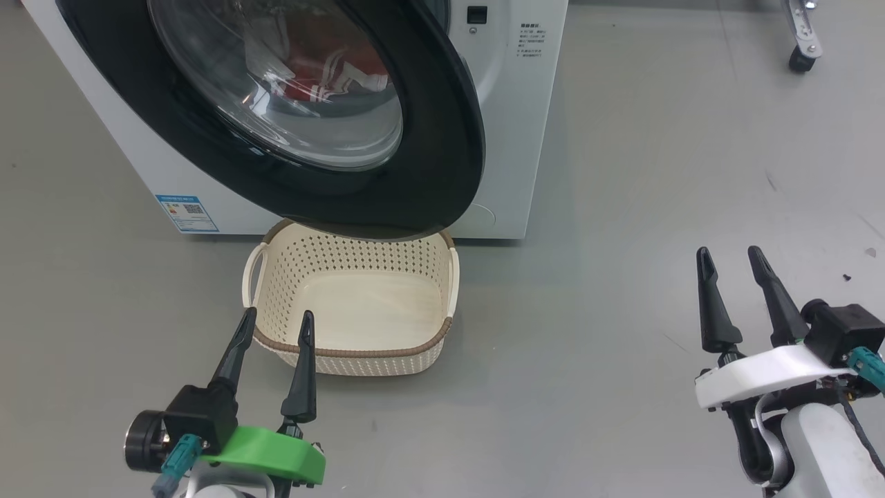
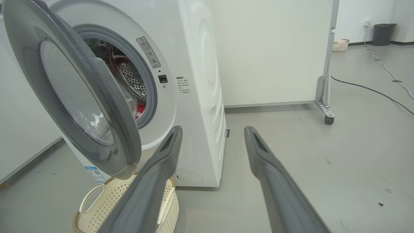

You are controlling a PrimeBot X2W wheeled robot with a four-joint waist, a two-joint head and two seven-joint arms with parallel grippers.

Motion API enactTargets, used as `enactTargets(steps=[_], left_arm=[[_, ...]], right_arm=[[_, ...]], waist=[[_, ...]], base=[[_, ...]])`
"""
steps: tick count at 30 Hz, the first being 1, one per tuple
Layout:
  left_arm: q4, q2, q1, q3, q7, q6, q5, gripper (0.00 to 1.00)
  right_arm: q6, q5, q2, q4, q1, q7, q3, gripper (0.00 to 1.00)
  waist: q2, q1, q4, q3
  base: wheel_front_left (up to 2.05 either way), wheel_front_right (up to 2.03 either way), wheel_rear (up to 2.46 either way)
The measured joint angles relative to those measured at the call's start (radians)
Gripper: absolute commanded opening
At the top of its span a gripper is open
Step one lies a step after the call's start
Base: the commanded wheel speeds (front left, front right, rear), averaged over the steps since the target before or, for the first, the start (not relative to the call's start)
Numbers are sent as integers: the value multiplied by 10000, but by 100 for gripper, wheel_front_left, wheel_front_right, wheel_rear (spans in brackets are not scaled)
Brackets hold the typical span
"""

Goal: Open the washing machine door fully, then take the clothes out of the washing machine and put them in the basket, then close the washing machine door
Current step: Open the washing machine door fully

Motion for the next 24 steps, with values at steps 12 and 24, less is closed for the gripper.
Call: enactTargets(steps=[12,24], left_arm=[[-75,0,-236,-309,0,-48,0,100],[-201,-2,-932,-798,0,-77,-94,100]], right_arm=[[65,-142,-527,-12,-1556,286,451,100],[67,627,-1137,-56,-4063,1373,1026,0]], waist=[[0,0,250,721],[0,0,689,1746]], base=[[0,0,0],[0,0,0]])
